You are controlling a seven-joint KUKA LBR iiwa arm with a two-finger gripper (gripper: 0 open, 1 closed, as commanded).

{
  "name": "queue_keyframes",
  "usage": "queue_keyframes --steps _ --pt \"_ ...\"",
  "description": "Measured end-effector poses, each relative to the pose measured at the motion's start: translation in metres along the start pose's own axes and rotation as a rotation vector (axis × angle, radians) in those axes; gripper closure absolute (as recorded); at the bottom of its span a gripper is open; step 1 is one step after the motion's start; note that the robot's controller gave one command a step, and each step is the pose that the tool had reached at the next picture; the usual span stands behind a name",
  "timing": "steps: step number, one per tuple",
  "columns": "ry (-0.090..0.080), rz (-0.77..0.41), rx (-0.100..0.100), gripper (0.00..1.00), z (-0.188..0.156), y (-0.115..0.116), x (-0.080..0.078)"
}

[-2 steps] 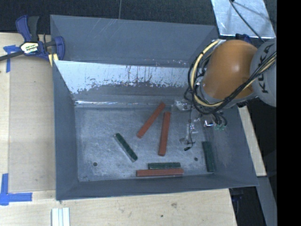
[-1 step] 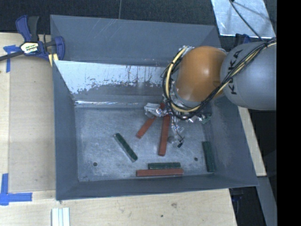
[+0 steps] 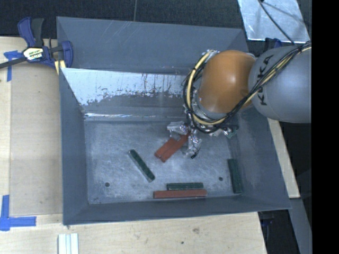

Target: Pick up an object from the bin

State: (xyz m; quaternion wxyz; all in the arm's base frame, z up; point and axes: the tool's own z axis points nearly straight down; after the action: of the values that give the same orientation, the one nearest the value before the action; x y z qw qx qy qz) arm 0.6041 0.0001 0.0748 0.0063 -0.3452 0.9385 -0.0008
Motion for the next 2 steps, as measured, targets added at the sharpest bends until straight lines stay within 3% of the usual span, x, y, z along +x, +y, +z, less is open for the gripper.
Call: queue_keyframes --steps 1,2 --pt "0.007 -0.002 -0.004 1.0 -0.129 0.0113 0.0085" --pt "0.008 0.0 -0.005 0.0 -0.1285 0.0113 0.009"
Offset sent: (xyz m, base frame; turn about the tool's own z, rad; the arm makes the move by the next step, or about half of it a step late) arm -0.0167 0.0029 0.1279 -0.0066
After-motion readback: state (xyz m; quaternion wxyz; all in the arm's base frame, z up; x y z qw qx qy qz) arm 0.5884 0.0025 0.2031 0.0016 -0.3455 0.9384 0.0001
